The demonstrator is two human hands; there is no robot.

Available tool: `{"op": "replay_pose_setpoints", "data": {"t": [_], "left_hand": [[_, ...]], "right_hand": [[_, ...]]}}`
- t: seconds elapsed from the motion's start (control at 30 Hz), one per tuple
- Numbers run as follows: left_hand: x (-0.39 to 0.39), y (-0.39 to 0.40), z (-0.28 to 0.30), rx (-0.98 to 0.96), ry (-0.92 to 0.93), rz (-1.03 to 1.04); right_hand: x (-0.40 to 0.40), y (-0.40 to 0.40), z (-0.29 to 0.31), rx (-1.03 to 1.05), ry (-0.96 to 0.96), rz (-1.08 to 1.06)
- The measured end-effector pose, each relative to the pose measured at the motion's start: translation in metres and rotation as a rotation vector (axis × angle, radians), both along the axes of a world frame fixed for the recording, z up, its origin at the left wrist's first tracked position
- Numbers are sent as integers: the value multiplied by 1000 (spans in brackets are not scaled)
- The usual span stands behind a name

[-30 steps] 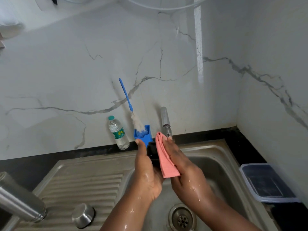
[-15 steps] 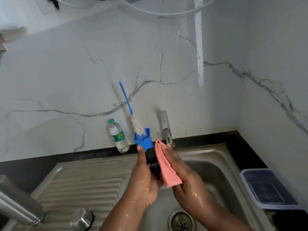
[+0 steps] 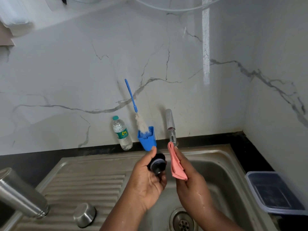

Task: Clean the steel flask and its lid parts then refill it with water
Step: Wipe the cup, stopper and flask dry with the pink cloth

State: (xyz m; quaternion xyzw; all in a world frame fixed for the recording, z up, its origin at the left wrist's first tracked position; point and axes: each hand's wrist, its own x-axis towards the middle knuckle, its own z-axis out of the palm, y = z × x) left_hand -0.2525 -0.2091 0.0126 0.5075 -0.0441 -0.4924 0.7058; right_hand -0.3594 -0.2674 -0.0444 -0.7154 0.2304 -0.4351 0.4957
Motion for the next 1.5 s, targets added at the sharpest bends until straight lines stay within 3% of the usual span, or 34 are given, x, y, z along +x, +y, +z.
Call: {"op": "replay_pose_setpoints", "data": {"t": [0.1, 0.27, 0.47, 0.53, 0.67, 0.87, 1.0, 1.13, 1.23, 1.37, 1.5], "left_hand": [[4, -1, 2, -39, 241, 115], [-4, -2, -1, -50, 306, 4], [0, 5, -4, 18, 291, 84], [0, 5, -1, -26, 290, 122], [0, 1, 6, -35, 287, 89], [7, 6, -1, -63, 280, 19], [10, 11, -8, -128, 117, 109], [17, 14, -22, -81, -415, 110], [17, 18, -36, -76, -737, -21], [15, 22, -36, -143, -826, -55], [20, 30, -33, -219, -780, -74]], "right_hand": [[-8, 5, 4, -201, 62, -17], [-3, 8, -5, -712, 335, -146], [-17, 0, -15, -962, 510, -101], [-20, -8, -12, -988, 509, -106], [-11, -9, 0, -845, 376, -145], [-12, -11, -9, -966, 370, -51], [-28, -34, -15, -984, 478, 22], [-31, -47, 4, -588, 201, 39], [-22, -47, 33, -493, 39, 169], [-12, -43, 35, -731, 148, 337], [-20, -45, 18, -621, 92, 363]]}}
